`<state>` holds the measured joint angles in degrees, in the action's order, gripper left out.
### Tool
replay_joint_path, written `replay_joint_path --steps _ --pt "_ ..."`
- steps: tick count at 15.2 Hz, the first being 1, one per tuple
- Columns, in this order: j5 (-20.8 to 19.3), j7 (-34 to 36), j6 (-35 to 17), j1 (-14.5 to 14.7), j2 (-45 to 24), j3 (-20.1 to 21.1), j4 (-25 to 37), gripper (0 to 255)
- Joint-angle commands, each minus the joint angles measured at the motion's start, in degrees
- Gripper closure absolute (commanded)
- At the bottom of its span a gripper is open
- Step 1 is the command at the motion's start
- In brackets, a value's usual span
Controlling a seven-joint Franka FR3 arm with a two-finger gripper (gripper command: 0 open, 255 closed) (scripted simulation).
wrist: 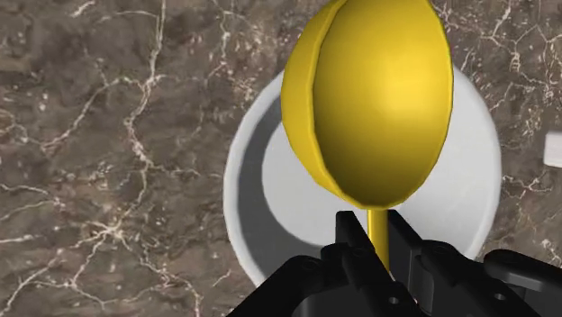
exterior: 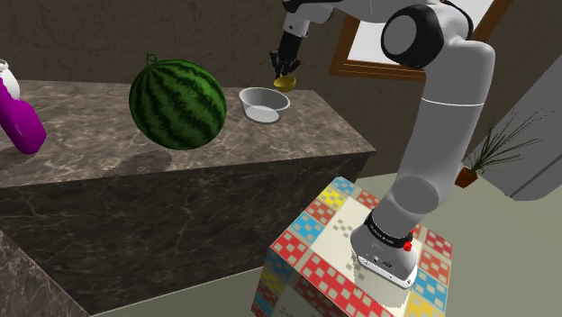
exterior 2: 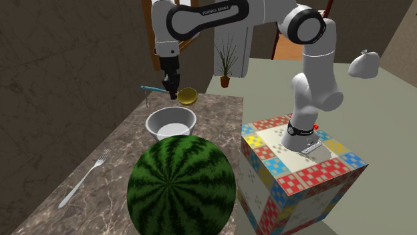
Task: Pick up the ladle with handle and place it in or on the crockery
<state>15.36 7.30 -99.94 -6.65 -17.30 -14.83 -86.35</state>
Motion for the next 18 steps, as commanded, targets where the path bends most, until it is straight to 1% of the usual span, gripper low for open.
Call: replay_joint_path --steps 1,3,18 --pt "-0.24 2.52 -0.84 1.77 0.68 0.83 -0.96 255" --pt "-0.45 4.86 -1.41 3.36 1.1 1.65 -1.43 255" --pt "0.76 2.52 -11.87 3.64 -0.81 2.03 -10.27 255"
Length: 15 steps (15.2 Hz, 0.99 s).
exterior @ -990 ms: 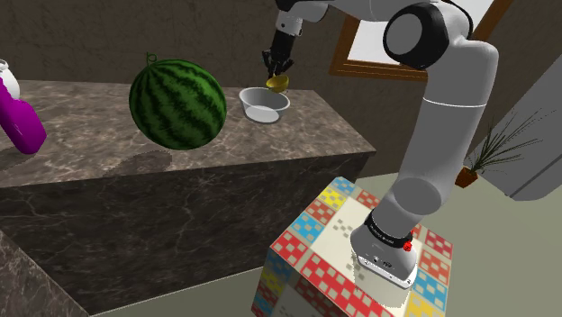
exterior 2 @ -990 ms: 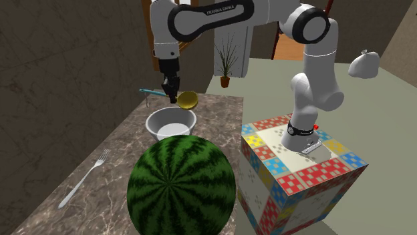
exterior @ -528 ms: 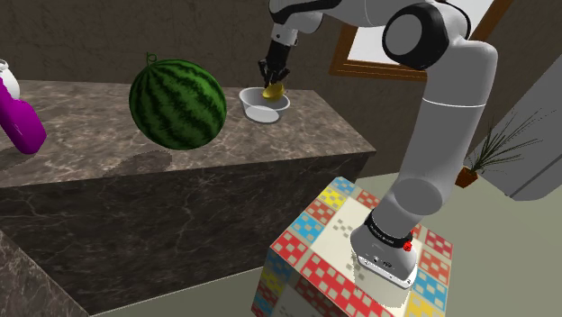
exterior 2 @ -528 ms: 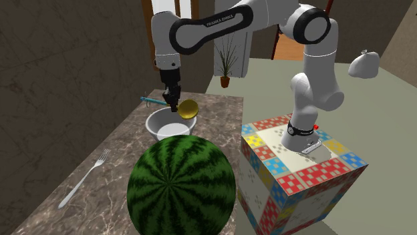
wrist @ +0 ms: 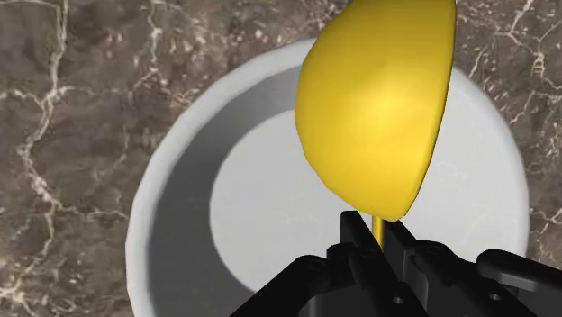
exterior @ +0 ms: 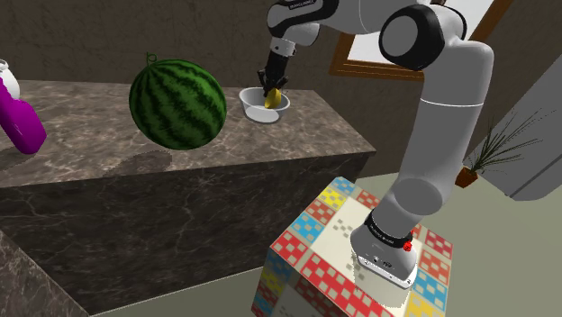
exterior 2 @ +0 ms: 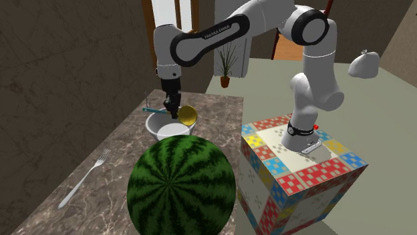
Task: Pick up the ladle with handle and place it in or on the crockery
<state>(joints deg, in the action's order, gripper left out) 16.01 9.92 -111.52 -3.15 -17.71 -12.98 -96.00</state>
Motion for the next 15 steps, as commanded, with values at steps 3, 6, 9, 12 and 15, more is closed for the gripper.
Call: replay_joint_path --steps 3,6,9,12,15 --pt "0.11 -0.1 -0.3 0.15 -0.4 0.17 -0.61 255" --pt "0.12 -0.1 -0.3 0.17 -0.4 0.15 -0.61 255" --pt "0.09 -0.07 -0.19 0.18 -0.33 0.14 -0.56 0" --pt "0.11 -0.07 -0.21 0.17 -0.41 0.15 -0.52 0" --pt "-0.35 0.25 3.18 -0.2 0.38 -0.16 2.09 0"
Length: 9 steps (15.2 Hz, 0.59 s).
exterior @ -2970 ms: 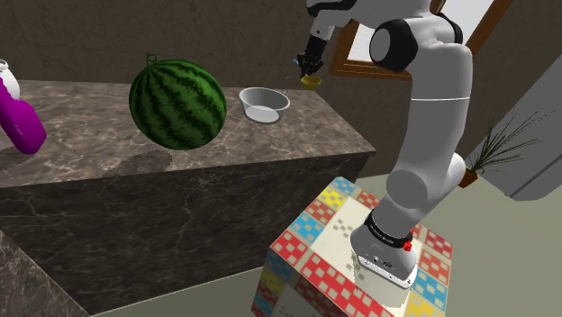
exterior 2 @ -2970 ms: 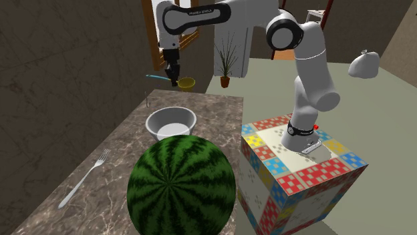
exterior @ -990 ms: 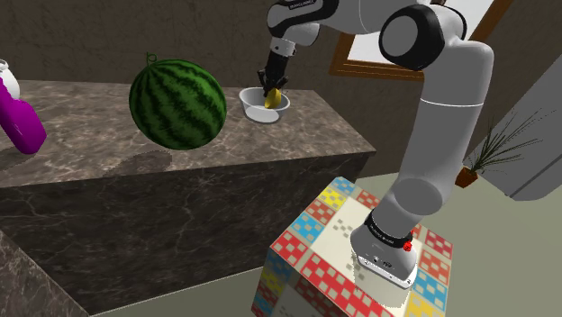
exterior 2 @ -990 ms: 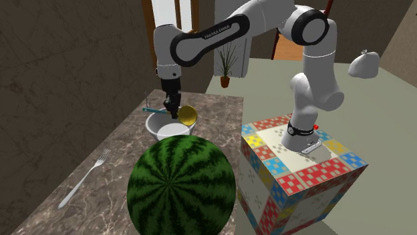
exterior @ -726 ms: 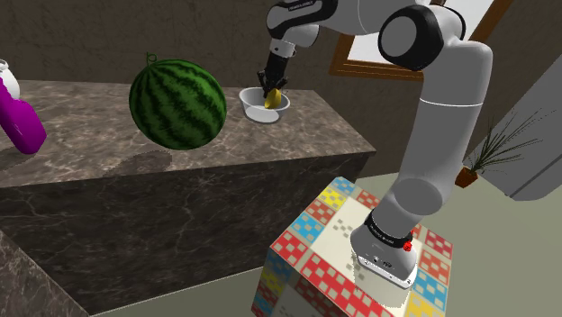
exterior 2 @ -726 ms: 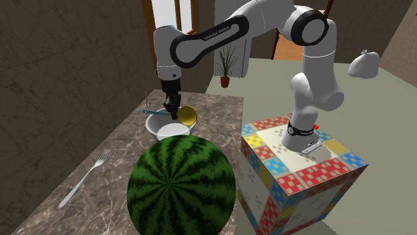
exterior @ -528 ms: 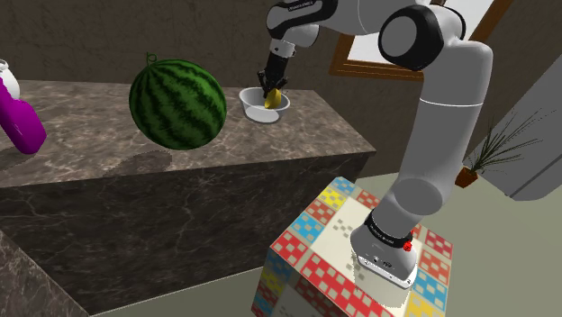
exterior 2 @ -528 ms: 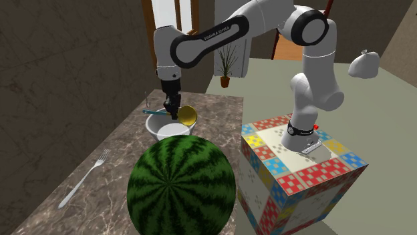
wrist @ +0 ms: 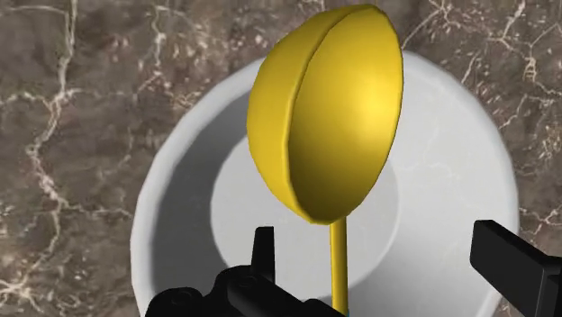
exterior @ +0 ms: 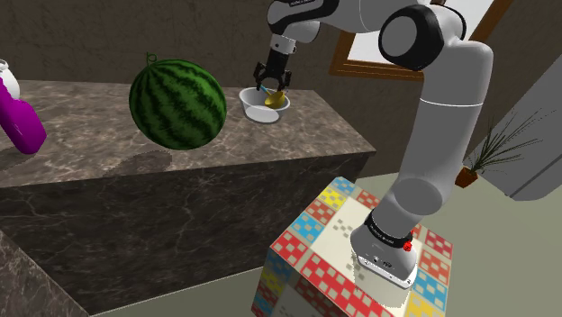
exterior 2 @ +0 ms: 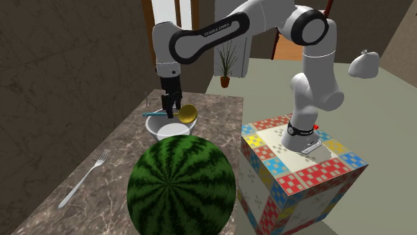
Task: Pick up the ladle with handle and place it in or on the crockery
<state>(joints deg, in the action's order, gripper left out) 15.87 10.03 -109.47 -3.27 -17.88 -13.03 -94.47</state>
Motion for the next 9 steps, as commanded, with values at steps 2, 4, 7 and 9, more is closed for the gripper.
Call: replay_joint_path --steps 2,4,7,9 --pt "-0.52 0.4 4.34 -0.46 0.98 -0.37 3.32 0" --pt "-0.52 0.4 4.34 -0.46 0.99 -0.37 3.31 0" --pt "-0.52 0.4 4.34 -0.46 0.98 -0.37 3.32 0" --pt "-0.52 0.4 4.34 -0.46 0.98 -0.37 3.32 0"
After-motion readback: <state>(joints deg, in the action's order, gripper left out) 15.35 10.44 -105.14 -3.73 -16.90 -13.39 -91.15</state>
